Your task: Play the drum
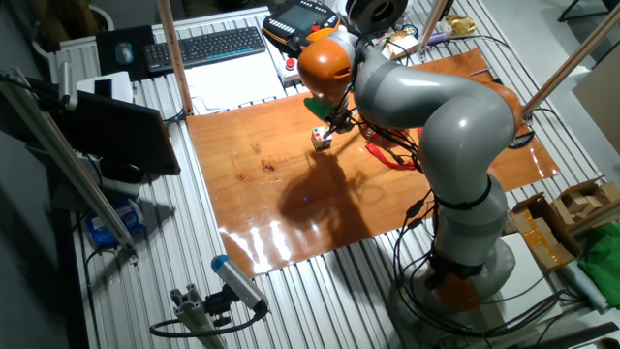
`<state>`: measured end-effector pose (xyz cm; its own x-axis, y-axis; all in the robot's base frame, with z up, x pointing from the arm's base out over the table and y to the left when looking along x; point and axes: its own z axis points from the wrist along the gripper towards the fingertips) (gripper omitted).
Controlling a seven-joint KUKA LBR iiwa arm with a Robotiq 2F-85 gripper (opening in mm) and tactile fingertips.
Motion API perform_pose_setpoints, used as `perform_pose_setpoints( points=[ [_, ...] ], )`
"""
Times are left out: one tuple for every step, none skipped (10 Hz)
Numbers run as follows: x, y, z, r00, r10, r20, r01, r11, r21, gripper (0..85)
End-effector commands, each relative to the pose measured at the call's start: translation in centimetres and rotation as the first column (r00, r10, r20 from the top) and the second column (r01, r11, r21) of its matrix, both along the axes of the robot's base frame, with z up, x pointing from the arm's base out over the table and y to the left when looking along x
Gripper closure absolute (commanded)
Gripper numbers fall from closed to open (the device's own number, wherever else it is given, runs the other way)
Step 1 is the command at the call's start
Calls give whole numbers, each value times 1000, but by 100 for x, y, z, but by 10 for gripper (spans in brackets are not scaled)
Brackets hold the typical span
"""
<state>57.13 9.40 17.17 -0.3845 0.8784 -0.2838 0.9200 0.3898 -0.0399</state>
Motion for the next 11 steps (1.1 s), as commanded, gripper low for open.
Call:
perform_pose_setpoints(
  points=[
    [-3,-14,-13,999,-34,-1,34,999,7,843],
    [-9,-28,-19,999,-39,-1,39,999,4,843],
    [-9,-38,-22,999,-40,0,40,999,-8,843],
    [-16,-49,-19,999,-39,0,39,999,-19,843],
    [-21,-55,-19,999,-40,-3,40,999,-20,843],
    [-22,-54,-18,999,-42,-4,41,999,-19,843],
    [-22,-54,-18,999,-41,-6,40,999,-20,843],
    [-20,-54,-20,999,-38,-7,38,999,-21,843],
    [-25,-51,-15,999,-37,-9,36,999,-19,843],
    [-25,-51,-15,999,-31,-11,31,1000,-3,843],
    [-25,-51,-15,1000,-16,-13,16,999,35,843]
  ],
)
